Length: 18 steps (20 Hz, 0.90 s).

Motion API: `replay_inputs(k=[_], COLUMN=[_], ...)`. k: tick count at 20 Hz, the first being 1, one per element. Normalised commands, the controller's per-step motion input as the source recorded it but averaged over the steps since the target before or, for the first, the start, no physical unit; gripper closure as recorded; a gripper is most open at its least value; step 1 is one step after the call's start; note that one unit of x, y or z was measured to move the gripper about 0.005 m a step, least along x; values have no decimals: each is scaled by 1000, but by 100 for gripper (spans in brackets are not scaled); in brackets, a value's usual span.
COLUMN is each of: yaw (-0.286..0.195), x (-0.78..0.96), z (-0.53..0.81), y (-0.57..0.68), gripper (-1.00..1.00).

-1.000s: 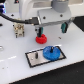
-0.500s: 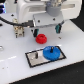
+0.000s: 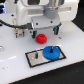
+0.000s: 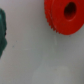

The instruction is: Insert the blue gear onto the right peg, followed by the red gear

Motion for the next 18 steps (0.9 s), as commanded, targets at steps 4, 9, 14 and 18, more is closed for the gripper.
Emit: replay_inputs(k=[4, 9, 14, 18], yaw=[0, 0, 0, 0], x=[-17, 98, 0, -4], z=[-22, 2, -58, -136], y=[-90, -171, -342, -306], gripper=[-100, -100, -100, -100])
